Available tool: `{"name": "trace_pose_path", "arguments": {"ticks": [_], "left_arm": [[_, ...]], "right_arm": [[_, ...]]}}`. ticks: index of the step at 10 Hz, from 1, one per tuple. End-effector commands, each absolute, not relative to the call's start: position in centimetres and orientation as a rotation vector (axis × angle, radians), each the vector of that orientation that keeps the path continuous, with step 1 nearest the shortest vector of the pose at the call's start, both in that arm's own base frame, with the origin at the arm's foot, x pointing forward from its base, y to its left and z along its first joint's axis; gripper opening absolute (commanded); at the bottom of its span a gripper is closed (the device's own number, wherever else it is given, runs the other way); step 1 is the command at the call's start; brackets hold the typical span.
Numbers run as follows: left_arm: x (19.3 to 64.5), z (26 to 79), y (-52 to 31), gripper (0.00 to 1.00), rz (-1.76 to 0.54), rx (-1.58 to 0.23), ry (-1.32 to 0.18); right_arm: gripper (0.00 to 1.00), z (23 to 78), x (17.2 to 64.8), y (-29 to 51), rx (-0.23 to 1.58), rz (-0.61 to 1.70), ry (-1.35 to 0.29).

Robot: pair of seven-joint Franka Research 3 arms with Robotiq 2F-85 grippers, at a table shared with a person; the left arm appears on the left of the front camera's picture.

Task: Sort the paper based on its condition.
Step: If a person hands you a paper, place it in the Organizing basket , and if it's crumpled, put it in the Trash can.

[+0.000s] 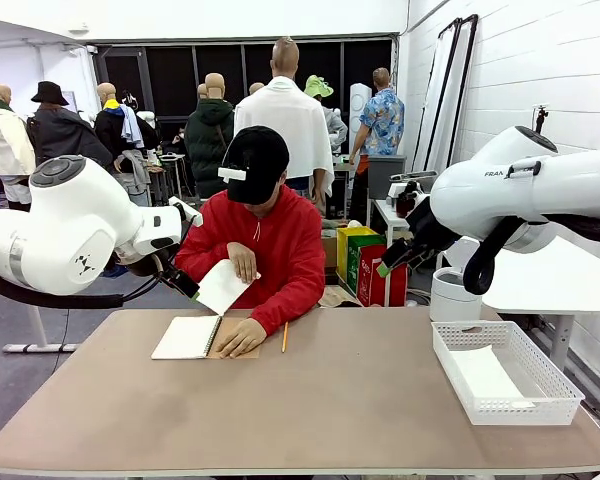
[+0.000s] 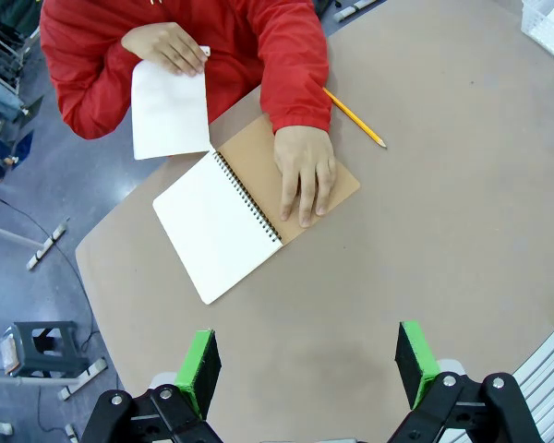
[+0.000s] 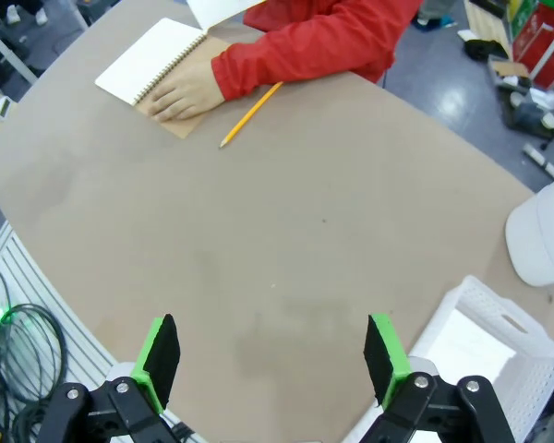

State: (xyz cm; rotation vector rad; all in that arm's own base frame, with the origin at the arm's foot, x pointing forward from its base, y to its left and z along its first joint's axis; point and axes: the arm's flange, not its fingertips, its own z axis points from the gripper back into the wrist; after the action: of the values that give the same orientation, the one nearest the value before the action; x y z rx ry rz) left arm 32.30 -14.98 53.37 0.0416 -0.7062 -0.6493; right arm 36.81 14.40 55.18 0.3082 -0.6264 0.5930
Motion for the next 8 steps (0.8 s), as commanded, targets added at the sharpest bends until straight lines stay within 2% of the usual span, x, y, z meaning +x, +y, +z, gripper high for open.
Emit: {"name": "trace_pose_path", "arguments": {"ticks": [1, 8], "left_arm": [[32.26, 53.38, -14.97, 1.0, -0.65, 0.043, -0.707], [32.26, 53.38, -14.97, 1.0, -0.65, 0.043, -0.707]], "right_arm": [[1.0, 54.96, 36.91, 14.3, 0.306, 0.589, -0.623], [1.0, 54.96, 36.91, 14.3, 0.306, 0.589, -0.623]]}}
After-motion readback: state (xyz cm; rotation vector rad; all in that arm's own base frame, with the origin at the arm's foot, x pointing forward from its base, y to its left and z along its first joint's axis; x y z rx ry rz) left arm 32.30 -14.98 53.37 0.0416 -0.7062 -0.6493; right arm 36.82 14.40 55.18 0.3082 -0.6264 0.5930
